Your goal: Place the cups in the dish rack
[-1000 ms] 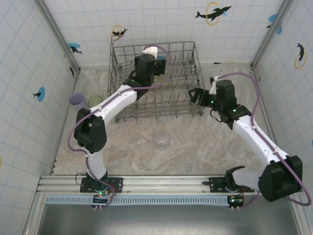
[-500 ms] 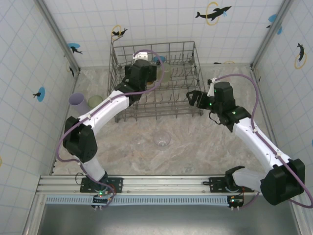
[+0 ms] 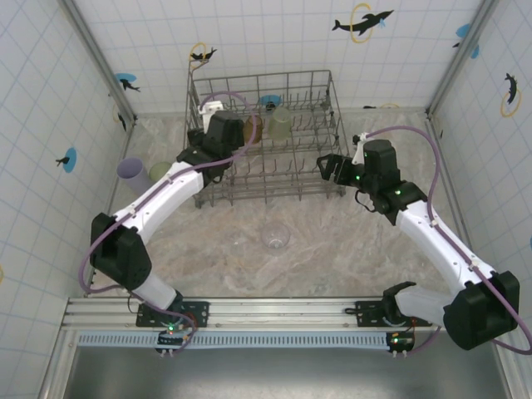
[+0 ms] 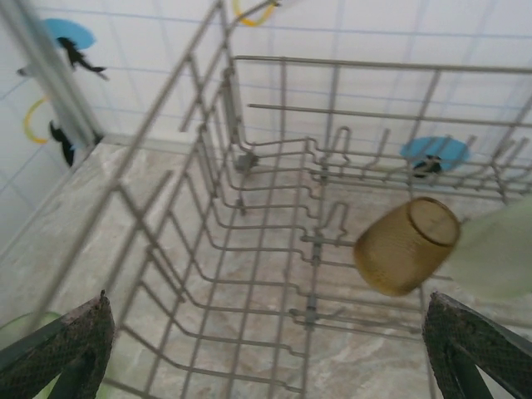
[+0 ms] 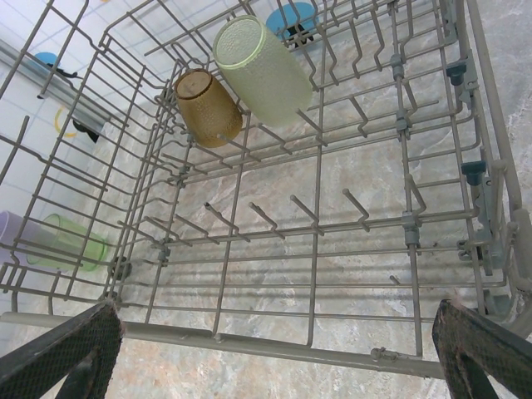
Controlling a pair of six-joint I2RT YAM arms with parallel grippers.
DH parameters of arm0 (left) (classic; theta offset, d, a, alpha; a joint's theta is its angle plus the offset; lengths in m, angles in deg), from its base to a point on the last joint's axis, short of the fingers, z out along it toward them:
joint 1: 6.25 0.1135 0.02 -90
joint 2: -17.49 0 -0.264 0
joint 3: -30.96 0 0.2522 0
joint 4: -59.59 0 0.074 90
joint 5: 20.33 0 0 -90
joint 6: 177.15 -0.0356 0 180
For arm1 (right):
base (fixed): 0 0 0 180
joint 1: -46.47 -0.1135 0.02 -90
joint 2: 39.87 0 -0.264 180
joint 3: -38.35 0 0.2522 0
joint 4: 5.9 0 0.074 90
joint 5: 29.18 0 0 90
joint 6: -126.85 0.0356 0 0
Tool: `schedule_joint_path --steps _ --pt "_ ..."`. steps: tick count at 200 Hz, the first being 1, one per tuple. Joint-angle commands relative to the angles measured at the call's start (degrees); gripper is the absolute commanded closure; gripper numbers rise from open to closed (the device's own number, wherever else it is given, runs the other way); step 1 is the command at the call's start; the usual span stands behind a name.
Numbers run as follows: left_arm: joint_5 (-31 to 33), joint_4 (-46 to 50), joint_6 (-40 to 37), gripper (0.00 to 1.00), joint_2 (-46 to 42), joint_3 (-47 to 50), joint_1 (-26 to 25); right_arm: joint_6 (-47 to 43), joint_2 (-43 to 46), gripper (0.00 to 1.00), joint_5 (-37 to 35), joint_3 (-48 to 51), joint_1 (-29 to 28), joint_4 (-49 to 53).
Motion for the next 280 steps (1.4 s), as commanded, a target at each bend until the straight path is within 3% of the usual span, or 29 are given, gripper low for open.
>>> schedule_joint_path --steps 1,72,163,233,280 --pt "1.8 3.8 5.8 0.03 -3.2 1.7 2.7 -0.6 1.5 0.01 -0.1 1.5 -0.5 0.3" --pt "6.4 6.2 7.5 0.03 -7.6 3.3 9.7 -0.5 1.7 0.01 -0.3 0.4 -0.6 1.0" --pt "5.1 11.5 12.2 0.03 -11.2 7.0 20.1 0.0 0.5 0.01 0.3 1.3 -1.0 -0.3" --pt "0.0 12.2 15.2 0.03 -11.5 9.3 25.2 -0.3 1.7 0.01 -0.9 3.0 -1.0 -0.5" --pt "-6.9 11.3 17.0 0.03 -10.9 11.7 29.2 -0.3 2.0 0.01 -1.1 3.7 -1.1 -0.4"
